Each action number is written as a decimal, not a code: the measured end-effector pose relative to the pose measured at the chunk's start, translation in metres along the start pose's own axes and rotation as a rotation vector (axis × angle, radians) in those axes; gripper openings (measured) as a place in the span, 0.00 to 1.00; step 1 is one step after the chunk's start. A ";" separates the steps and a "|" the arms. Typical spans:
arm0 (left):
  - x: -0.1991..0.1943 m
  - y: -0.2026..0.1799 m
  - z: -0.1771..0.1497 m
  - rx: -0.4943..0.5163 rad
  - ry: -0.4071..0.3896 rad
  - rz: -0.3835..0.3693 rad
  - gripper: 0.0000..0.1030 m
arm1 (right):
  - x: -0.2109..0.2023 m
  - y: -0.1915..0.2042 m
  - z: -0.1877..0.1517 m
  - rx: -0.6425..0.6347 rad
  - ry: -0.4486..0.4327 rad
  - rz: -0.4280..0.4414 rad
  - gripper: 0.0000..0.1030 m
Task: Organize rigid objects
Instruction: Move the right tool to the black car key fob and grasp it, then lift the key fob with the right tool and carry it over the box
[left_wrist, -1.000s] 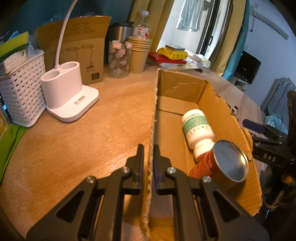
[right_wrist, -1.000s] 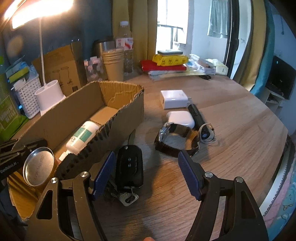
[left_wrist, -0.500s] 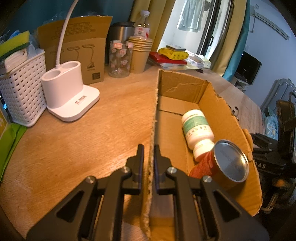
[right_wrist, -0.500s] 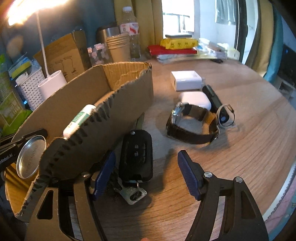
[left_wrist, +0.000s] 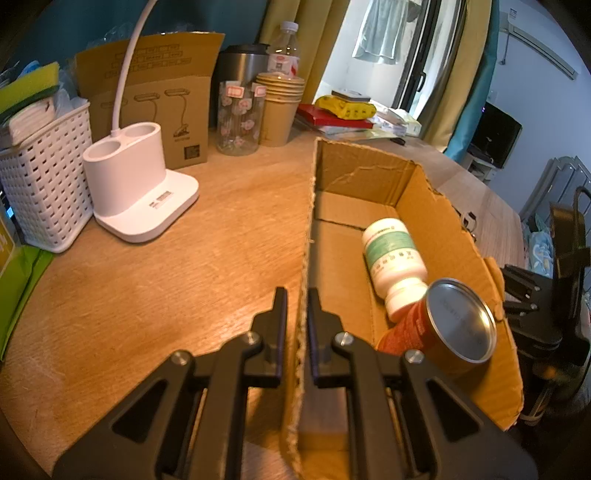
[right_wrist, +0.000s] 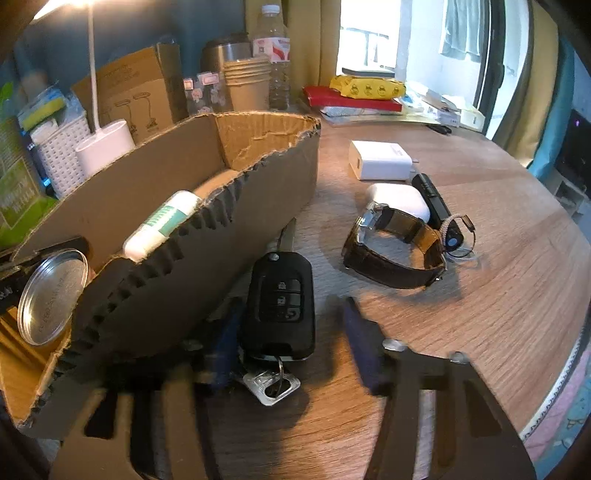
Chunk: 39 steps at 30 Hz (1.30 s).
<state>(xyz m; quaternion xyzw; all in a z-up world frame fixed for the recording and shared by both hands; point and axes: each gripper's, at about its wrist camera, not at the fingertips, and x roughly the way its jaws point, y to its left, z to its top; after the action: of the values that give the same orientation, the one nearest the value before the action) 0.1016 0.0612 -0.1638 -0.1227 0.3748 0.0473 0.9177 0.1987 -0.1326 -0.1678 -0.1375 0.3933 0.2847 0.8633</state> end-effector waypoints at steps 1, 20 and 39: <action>0.000 0.000 0.000 0.000 0.000 0.000 0.10 | 0.000 -0.001 0.000 0.006 -0.002 0.000 0.37; 0.000 0.000 0.001 0.000 0.003 -0.001 0.10 | -0.037 -0.013 0.006 0.058 -0.112 -0.016 0.37; 0.001 0.000 0.001 0.000 0.005 -0.002 0.10 | -0.083 -0.005 0.021 0.050 -0.232 -0.030 0.37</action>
<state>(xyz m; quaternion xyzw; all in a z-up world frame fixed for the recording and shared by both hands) 0.1028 0.0613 -0.1636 -0.1231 0.3769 0.0460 0.9169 0.1698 -0.1587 -0.0914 -0.0881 0.2956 0.2761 0.9103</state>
